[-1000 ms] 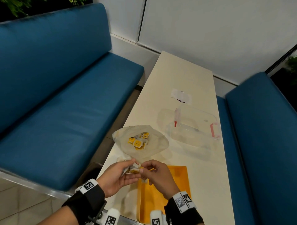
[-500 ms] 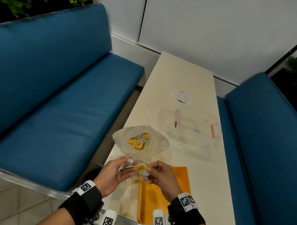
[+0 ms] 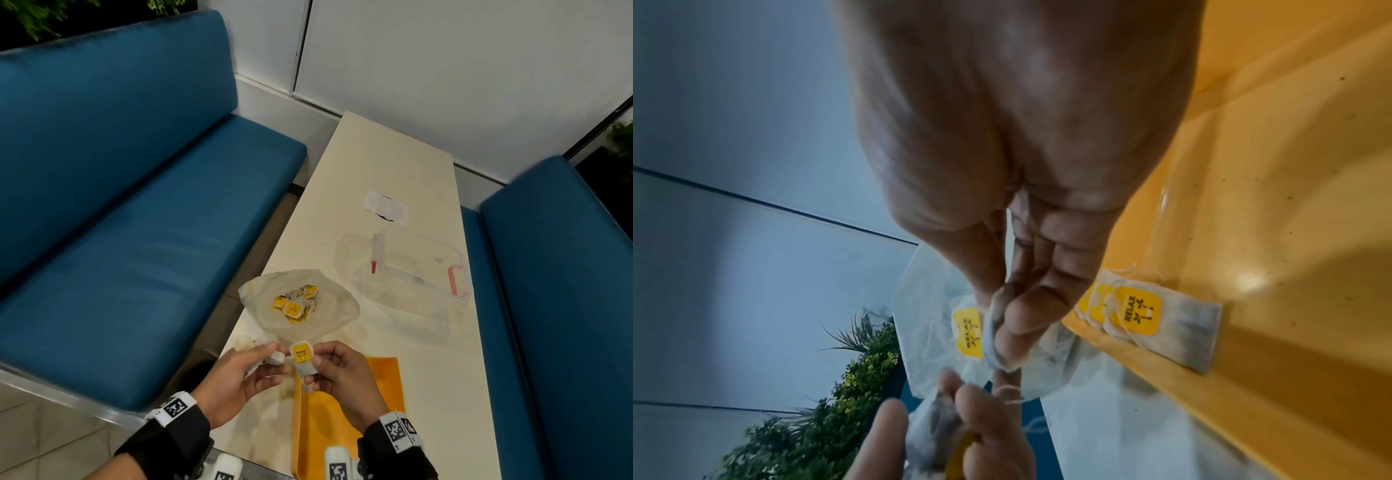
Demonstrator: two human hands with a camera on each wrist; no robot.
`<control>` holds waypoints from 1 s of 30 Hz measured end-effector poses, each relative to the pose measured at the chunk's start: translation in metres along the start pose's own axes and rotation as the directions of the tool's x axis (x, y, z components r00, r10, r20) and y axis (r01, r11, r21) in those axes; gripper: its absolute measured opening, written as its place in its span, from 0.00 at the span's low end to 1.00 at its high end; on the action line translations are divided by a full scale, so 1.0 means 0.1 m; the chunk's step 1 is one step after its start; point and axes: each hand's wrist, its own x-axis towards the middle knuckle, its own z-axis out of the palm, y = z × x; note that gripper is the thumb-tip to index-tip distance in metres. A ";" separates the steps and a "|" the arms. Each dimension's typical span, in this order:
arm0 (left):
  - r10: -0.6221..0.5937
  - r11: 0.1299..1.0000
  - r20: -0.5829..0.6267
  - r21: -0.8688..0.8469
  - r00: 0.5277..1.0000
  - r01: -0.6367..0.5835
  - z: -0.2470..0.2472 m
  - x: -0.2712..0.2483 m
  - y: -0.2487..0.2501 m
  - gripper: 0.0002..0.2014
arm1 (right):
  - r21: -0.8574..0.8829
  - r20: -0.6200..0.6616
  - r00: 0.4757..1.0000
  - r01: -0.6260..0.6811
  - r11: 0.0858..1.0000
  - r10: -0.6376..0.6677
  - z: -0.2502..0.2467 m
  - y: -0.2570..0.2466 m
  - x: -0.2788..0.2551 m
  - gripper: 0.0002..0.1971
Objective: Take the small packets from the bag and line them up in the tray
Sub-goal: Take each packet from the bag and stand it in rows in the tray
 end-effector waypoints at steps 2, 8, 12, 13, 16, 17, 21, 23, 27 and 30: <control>0.001 0.997 0.029 0.081 1.000 -0.004 0.05 -0.02 -0.03 0.23 | 0.013 0.021 1.000 -0.002 1.000 0.002 0.01 0.01 -0.01 0.08; 0.061 0.936 0.094 0.341 0.994 -0.090 0.09 -0.02 -0.03 0.22 | -0.340 -0.018 0.998 0.043 0.939 -0.052 0.01 0.04 -0.04 0.10; 0.060 0.862 0.155 0.490 0.986 -0.130 0.10 0.00 -0.03 0.08 | -0.492 0.022 0.982 0.174 0.853 -0.188 -0.04 0.04 -0.02 0.07; 0.063 0.845 0.162 0.516 0.985 -0.139 0.10 0.00 -0.04 0.07 | -0.517 0.041 0.981 0.183 0.836 -0.190 -0.04 0.02 -0.02 0.05; 0.097 0.844 0.126 0.515 0.987 -0.149 0.11 0.01 -0.05 0.08 | -0.503 0.007 0.980 0.175 0.846 -0.199 -0.10 -0.04 -0.02 0.04; 0.115 0.853 0.095 0.500 0.989 -0.147 0.10 0.02 -0.06 0.09 | -0.440 -0.028 0.981 0.159 0.884 -0.190 -0.14 -0.06 -0.01 0.04; 0.132 0.861 0.003 0.495 0.991 -0.116 0.00 0.04 -0.08 0.09 | -0.449 -0.069 0.985 0.110 0.887 -0.157 -0.34 -0.08 -0.01 0.03; 0.114 0.859 -0.001 0.503 0.994 -0.098 -0.03 0.03 -0.10 0.10 | -0.463 -0.048 0.991 0.091 0.882 -0.127 -0.39 -0.07 -0.03 0.04; 0.096 0.852 0.023 0.515 0.995 -0.094 -0.04 0.01 -0.15 0.10 | -0.384 -0.040 0.996 0.057 0.922 -0.078 -0.38 -0.04 -0.08 0.04; 0.079 0.837 0.046 0.539 0.996 -0.091 -0.01 0.01 -0.19 0.10 | -0.423 -0.016 1.000 0.007 0.906 -0.016 -0.35 0.09 -0.07 0.05</control>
